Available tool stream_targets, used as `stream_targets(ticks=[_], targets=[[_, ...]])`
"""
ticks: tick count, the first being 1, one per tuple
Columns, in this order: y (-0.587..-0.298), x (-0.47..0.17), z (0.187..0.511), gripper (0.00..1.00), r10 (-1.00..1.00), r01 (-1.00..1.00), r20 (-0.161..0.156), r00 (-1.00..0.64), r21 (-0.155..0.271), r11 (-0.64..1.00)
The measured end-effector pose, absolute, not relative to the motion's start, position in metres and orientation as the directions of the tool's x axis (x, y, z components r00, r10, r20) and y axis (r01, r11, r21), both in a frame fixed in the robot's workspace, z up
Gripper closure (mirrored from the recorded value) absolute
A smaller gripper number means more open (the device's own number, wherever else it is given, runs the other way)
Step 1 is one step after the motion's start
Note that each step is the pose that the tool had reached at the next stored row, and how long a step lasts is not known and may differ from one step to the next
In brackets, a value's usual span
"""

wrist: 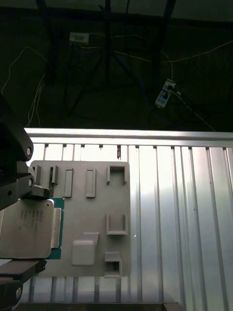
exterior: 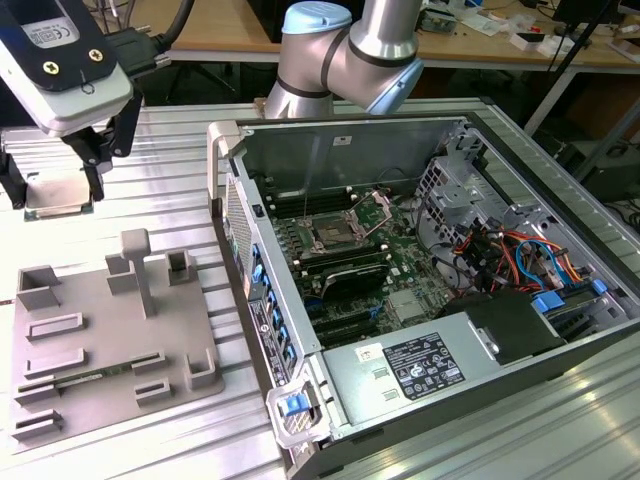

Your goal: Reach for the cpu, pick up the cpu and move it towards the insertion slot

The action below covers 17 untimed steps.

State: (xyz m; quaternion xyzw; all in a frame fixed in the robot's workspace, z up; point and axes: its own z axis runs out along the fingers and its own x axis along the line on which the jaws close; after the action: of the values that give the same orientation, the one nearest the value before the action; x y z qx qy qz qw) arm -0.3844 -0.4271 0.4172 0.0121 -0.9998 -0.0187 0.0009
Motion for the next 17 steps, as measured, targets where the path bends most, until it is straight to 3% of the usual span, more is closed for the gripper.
stream_targets(ticks=[17], targets=[[-0.427, -0.373, 0.417, 0.45, -0.024, -0.024, 0.001, -1.0, 0.037, 0.999]])
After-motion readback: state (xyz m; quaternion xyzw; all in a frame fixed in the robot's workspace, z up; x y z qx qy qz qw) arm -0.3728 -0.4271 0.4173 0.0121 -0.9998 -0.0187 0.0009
